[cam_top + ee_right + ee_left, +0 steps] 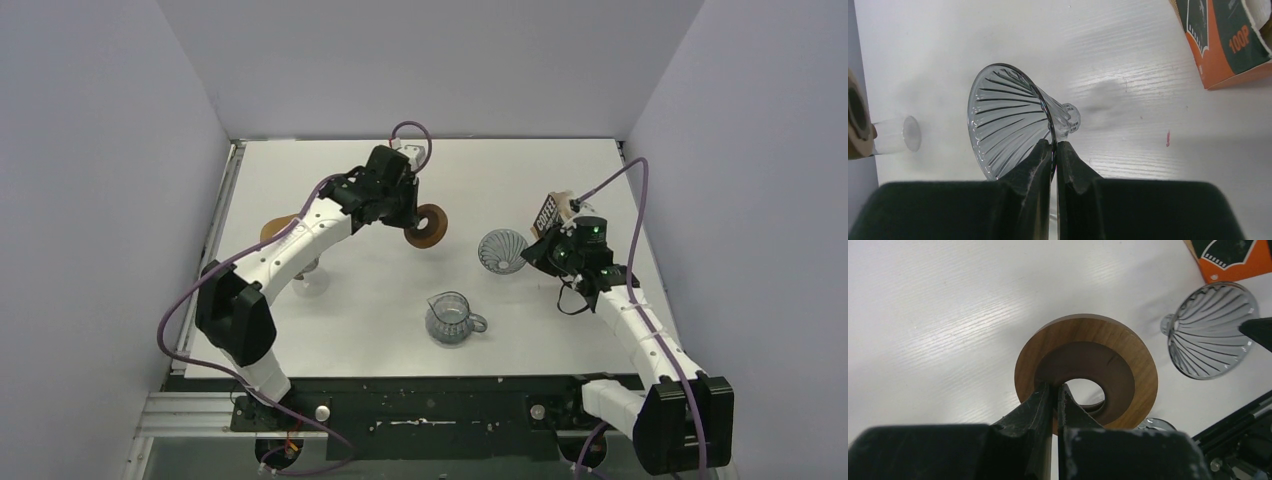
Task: Place the coffee filter in the dripper
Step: Place the coffee dripper at the center of the board.
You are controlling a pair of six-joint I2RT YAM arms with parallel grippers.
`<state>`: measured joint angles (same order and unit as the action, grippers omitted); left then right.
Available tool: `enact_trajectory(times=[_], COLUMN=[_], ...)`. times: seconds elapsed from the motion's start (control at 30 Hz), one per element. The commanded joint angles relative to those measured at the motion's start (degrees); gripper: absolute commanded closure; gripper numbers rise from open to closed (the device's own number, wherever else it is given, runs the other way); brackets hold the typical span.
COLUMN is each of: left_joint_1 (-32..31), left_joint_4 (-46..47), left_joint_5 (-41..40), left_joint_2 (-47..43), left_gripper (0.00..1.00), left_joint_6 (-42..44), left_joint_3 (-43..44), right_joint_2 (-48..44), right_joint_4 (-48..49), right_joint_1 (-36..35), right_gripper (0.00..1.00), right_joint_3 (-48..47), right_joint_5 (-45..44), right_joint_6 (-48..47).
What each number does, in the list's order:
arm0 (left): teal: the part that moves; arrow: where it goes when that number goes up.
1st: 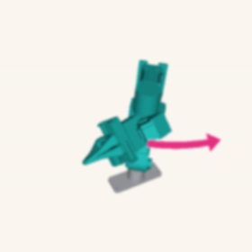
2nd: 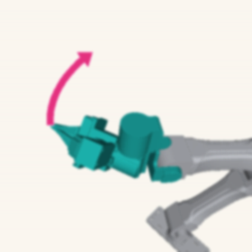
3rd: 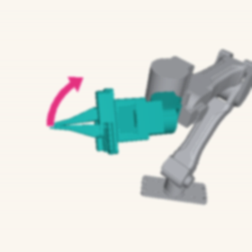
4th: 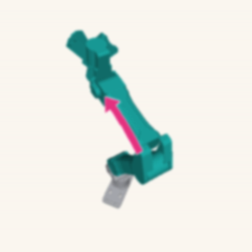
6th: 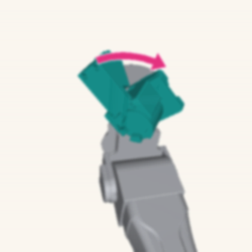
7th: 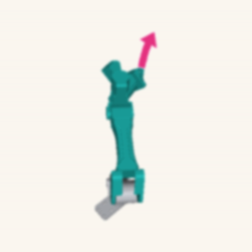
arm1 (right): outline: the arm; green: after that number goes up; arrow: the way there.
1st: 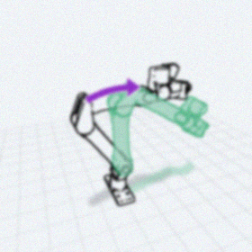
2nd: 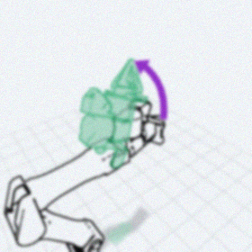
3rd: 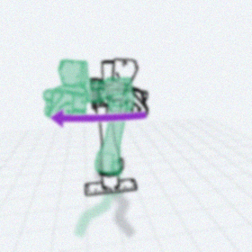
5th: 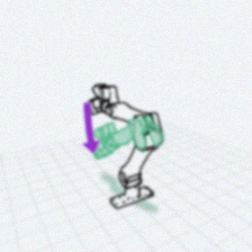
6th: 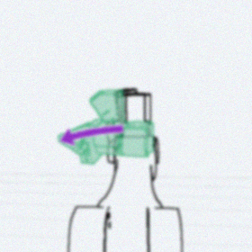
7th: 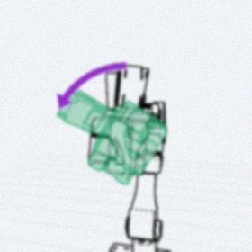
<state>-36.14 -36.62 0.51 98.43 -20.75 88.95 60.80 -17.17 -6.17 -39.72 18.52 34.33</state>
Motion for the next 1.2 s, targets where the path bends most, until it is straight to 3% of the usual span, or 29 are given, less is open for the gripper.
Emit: enact_trajectory(times=[0.0, 0.6, 1.17], left_joint_1=[0.8, 2.2, 3.0], left_joint_4=[3.3, 8.7, 11.9], left_joint_5=[5.4, 17.8, 23.1], left_joint_2=[-5.7, -14.8, -17.5], left_gripper=[1.00, 1.00, 1.00], left_joint_6=[-0.2, -3.3, -6.9], left_joint_3=[0.2, -4.3, -5.9], right_joint_2=[1.4, 5.8, 6.4], right_joint_4=[9.8, 16.0, 16.4], right_joint_1=[0.7, 2.9, 4.1], right_gripper=[1.00, 1.00, 0.97], right_joint_3=[1.5, 6.0, 7.7], right_joint_5=[1.8, 2.3, 2.5], right_joint_6=[3.7, 8.1, 8.7])
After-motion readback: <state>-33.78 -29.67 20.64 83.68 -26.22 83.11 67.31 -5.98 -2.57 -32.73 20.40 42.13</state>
